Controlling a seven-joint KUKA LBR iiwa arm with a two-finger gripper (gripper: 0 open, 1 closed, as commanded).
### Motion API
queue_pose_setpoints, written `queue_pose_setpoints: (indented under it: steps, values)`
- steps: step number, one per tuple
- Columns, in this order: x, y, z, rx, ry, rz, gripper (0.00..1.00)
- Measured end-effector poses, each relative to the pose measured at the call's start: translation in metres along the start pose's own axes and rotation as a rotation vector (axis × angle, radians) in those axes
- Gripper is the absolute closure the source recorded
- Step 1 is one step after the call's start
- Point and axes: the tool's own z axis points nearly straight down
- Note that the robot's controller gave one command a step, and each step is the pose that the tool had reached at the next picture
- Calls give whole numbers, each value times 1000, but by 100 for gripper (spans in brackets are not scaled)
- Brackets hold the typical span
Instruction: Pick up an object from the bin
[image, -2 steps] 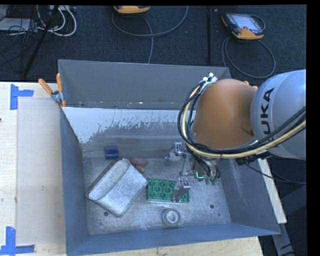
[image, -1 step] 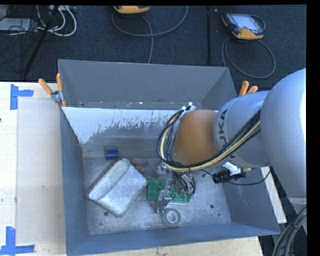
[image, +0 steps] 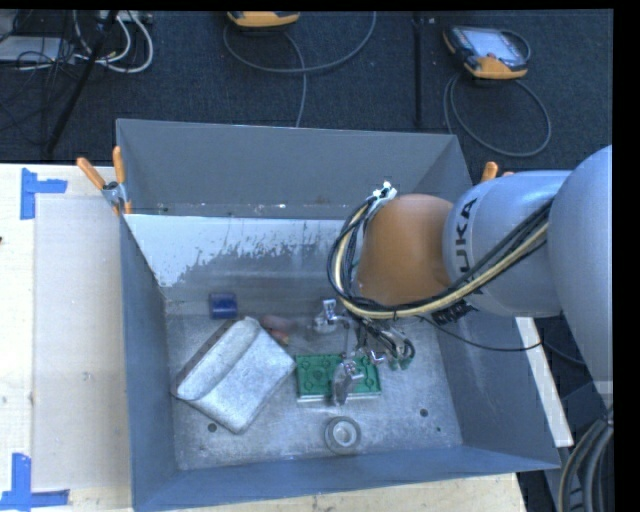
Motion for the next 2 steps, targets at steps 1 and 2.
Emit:
queue_pose_setpoints:
  steps: [1,2]
  values:
    - [0,-1,-1,0,2,4,100]
    - [-5,13,-133,2,-7,-33,100]
